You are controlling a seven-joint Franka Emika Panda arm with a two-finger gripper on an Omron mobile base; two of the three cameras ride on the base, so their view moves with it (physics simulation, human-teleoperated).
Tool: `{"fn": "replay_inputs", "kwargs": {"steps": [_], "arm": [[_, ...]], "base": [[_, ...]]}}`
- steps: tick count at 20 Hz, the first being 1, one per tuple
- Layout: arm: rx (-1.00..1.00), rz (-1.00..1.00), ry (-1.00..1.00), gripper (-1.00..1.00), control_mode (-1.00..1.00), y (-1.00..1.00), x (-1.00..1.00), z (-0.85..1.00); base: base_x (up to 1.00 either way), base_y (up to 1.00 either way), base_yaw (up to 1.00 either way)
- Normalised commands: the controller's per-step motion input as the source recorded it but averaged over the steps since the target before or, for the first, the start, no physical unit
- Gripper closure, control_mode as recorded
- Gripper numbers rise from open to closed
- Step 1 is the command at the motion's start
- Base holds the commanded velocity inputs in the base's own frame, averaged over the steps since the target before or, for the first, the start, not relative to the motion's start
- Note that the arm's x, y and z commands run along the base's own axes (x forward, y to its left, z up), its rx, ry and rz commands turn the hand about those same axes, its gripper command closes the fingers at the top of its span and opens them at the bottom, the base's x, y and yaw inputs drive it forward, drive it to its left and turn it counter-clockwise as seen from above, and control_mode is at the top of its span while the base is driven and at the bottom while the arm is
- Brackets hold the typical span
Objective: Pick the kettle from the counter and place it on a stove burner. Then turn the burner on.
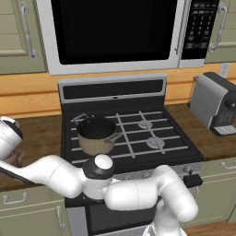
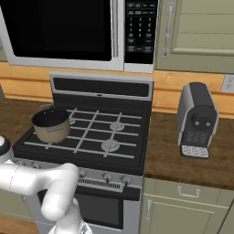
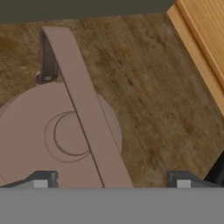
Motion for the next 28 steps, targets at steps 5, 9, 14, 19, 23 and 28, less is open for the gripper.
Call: {"fn": "replay_inputs", "kwargs": {"steps": [5,9,14,19,23,28], "arm": [[0.00,0.00,0.00,1.00,-1.00,0.00,0.00,-0.02],[0.00,0.00,-0.05,1.00,-1.00,-0.07,-0.11,0.00],[0.00,0.00,-0.16,1.00,-1.00,-0.33,-0.46,0.00],[0.00,-0.03,-0.40,1.00,-1.00,-0.86,-0.96,0.17],[0.05,-0.12,-0.58,1.00,-1.00,-0.97,-0.91,0.55],[0.11,-0.16,-0.72,1.00,-1.00,-0.91,-0.49,0.79]], "base": [[0.00,0.00,0.00],[0.00,0.00,0.00],[0.00,0.00,0.00],[0.00,0.00,0.00],[0.00,0.00,0.00],[0.00,0.00,0.00]]}}
